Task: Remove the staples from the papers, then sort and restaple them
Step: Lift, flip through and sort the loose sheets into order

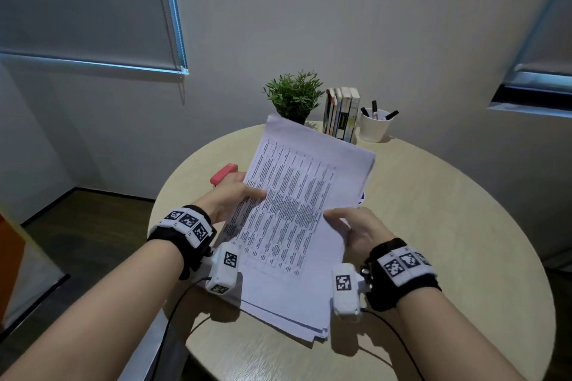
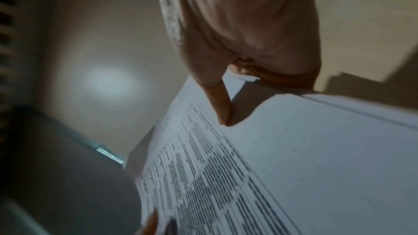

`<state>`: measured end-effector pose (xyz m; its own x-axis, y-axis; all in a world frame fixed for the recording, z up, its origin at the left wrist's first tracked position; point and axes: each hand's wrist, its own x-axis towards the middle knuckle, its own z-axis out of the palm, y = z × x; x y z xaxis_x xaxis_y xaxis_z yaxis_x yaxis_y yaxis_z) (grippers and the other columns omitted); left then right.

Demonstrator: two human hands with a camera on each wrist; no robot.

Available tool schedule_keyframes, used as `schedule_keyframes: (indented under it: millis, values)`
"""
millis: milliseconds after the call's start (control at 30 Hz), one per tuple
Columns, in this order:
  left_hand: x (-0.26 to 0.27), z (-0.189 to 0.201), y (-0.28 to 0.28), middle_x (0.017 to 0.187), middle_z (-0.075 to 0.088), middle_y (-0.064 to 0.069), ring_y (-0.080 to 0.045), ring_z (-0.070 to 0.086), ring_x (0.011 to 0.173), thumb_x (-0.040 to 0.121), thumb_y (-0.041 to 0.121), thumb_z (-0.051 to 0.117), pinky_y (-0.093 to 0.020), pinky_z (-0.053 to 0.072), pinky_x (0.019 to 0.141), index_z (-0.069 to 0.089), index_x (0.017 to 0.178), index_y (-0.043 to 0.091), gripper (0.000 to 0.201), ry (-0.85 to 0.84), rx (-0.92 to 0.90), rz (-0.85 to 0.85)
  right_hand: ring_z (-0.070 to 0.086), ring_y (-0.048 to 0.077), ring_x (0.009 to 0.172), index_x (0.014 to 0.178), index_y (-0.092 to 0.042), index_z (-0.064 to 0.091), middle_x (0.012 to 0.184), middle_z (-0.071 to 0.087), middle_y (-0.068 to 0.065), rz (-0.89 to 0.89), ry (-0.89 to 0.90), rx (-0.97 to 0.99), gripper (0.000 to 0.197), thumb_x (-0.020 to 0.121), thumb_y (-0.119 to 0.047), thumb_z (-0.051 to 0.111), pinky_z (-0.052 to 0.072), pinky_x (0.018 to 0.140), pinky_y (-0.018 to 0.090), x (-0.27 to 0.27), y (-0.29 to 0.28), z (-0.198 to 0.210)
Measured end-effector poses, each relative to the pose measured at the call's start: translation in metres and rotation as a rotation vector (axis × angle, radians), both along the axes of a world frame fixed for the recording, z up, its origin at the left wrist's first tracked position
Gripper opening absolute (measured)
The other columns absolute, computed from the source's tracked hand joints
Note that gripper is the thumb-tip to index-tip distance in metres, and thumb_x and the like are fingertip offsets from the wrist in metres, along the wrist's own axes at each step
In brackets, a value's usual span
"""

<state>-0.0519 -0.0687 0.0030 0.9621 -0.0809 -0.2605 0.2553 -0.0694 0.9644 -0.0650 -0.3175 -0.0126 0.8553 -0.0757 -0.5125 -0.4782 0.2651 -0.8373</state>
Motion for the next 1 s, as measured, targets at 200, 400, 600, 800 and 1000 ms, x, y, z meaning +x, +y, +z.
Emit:
schedule_keyframes:
  millis: [200, 400, 600, 800, 1000]
  values:
    - [-0.004, 0.050, -0.049, 0.086, 0.071, -0.007, -0.016, 0.068, 0.073, 0.089, 0.012, 0.064, -0.026, 0.054, 0.059, 0.064, 0.103, 0.002, 0.018, -0.461, 0.008, 0.027, 0.066, 0.003, 0.059, 0.099, -0.001, 0.068, 0.078, 0.075, 0.001, -0.132, -0.608, -0.327, 0.022, 0.081, 0.010, 0.062, 0.053, 0.057, 0.020, -0.009, -0.026, 0.062]
    - [0.004, 0.079, -0.080, 0.092, 0.070, -0.007, -0.019, 0.068, 0.082, 0.087, 0.012, 0.066, -0.034, 0.058, 0.072, 0.067, 0.100, 0.000, 0.018, -0.677, -0.169, 0.137, 0.064, -0.004, 0.076, 0.098, -0.015, 0.062, 0.091, 0.067, -0.007, -0.229, -0.955, -0.381, 0.018, 0.088, 0.000, 0.064, 0.052, 0.075, 0.013, -0.005, -0.039, 0.100]
    - [0.010, 0.036, -0.088, 0.101, 0.070, 0.000, -0.010, 0.066, 0.093, 0.086, 0.010, 0.066, -0.020, 0.054, 0.078, 0.064, 0.114, 0.004, 0.029, -0.499, -0.076, 0.072, 0.067, 0.015, 0.093, 0.115, -0.006, 0.062, 0.099, 0.069, 0.000, -0.121, -0.705, -0.434, 0.030, 0.086, -0.005, 0.069, 0.051, 0.079, 0.024, -0.004, -0.052, 0.039]
    - [0.017, 0.027, -0.086, 0.087, 0.068, -0.012, -0.014, 0.069, 0.073, 0.089, 0.006, 0.062, -0.024, 0.056, 0.064, 0.061, 0.105, -0.007, 0.020, -0.378, -0.223, 0.165, 0.049, 0.030, 0.125, 0.144, -0.013, 0.037, 0.137, 0.050, 0.008, -0.353, -0.189, -0.298, 0.101, 0.061, -0.036, 0.090, 0.041, 0.104, 0.042, -0.006, -0.063, -0.014]
    - [0.023, 0.014, -0.092, 0.115, 0.065, -0.024, -0.031, 0.068, 0.100, 0.079, 0.012, 0.075, -0.041, 0.058, 0.082, 0.048, 0.126, -0.010, 0.058, -0.169, -0.534, 0.341, 0.070, 0.033, 0.096, 0.112, 0.000, 0.064, 0.109, 0.071, 0.021, -0.221, -0.113, 0.480, 0.029, 0.084, -0.008, 0.067, 0.056, 0.081, 0.043, -0.007, -0.055, -0.018]
